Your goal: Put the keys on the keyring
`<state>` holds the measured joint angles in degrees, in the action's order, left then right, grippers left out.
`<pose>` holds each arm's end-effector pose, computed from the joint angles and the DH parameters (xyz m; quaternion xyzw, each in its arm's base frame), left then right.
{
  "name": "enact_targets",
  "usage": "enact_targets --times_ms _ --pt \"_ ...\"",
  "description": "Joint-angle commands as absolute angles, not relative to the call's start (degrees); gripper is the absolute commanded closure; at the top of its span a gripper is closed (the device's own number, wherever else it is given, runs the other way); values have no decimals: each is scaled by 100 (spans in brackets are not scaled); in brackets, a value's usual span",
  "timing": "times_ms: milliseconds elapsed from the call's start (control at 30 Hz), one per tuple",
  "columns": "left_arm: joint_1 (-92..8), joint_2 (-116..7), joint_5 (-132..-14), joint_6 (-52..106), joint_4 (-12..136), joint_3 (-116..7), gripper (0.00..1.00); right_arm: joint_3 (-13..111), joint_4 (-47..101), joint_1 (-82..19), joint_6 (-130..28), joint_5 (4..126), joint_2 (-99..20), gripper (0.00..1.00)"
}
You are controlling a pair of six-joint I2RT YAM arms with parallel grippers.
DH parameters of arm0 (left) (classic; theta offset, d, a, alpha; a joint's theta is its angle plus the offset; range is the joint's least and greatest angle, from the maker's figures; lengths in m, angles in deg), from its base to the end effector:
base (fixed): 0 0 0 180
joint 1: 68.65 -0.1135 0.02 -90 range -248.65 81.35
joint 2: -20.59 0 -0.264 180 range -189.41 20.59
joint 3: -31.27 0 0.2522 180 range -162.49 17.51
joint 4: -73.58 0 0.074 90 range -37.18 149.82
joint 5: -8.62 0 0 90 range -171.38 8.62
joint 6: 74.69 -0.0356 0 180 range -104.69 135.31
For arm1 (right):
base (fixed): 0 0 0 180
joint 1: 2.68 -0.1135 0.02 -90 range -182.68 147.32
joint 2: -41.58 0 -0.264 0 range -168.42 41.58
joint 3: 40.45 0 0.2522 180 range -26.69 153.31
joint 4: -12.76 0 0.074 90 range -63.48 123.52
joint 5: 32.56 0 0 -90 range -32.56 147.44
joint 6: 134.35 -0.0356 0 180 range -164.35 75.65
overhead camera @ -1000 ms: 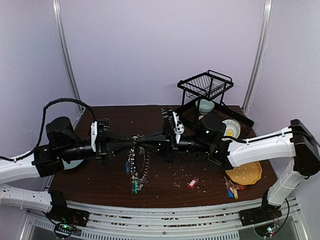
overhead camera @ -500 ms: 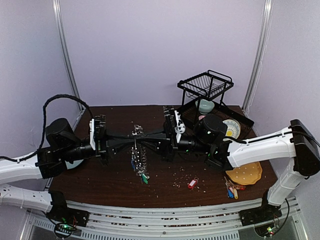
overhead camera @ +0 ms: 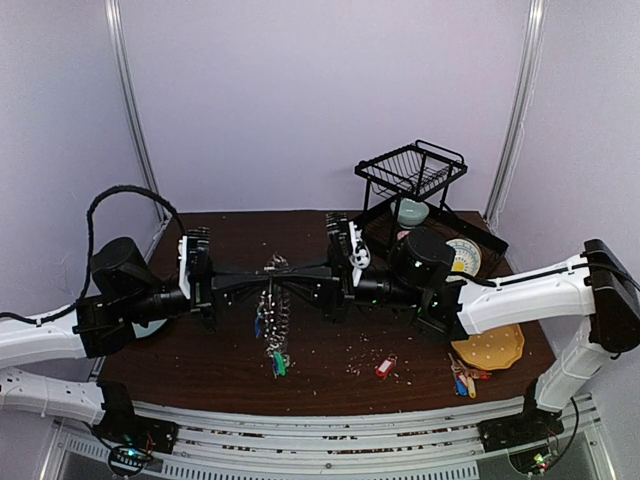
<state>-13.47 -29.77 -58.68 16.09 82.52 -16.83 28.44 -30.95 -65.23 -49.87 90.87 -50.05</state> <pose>0.1085 -0.1800 0.3193 0.4287 0.5124 -0.4592 0.5855 0.1471 0.3258 0.3170 -0.4673 0.3637 0.5767 0.5628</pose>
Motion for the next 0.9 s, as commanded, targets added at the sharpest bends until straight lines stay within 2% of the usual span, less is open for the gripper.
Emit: enact_targets --times_ms 0,133,200,267,467,600,700,800,867 --pt "-1354 -2992 -5898 1599 8710 -1705 100 3008 -3059 -6646 -4827 9096 -4811 100" --pt "-1354 -2898 -6107 1294 8434 -1754 100 2992 -2660 -6643 -4527 9204 -4713 98" --pt "-1354 -2845 -6347 1096 8036 -1853 100 2957 -2374 -6618 -4294 9236 -4548 86" --pt "-1354 -2800 -6530 876 7779 -1939 100 3039 -1895 -6608 -4004 9178 -4474 81" --pt "-1347 -2800 -6471 487 7307 -2032 100 3379 -775 -6597 -3413 8996 -4461 80" --pt "-1346 -2722 -6507 127 6929 -2179 100 3721 102 -6600 -2813 8900 -4504 73" --pt "-1345 -2656 -6565 -48 6762 -2221 100 3925 632 -6597 -2560 8906 -4550 74" --pt "-1345 -2639 -6501 -93 6733 -2234 100 3958 698 -6598 -2494 8853 -4537 84" --pt "-1345 -2651 -6455 -78 6728 -2232 100 3956 724 -6600 -2461 8786 -4525 86"
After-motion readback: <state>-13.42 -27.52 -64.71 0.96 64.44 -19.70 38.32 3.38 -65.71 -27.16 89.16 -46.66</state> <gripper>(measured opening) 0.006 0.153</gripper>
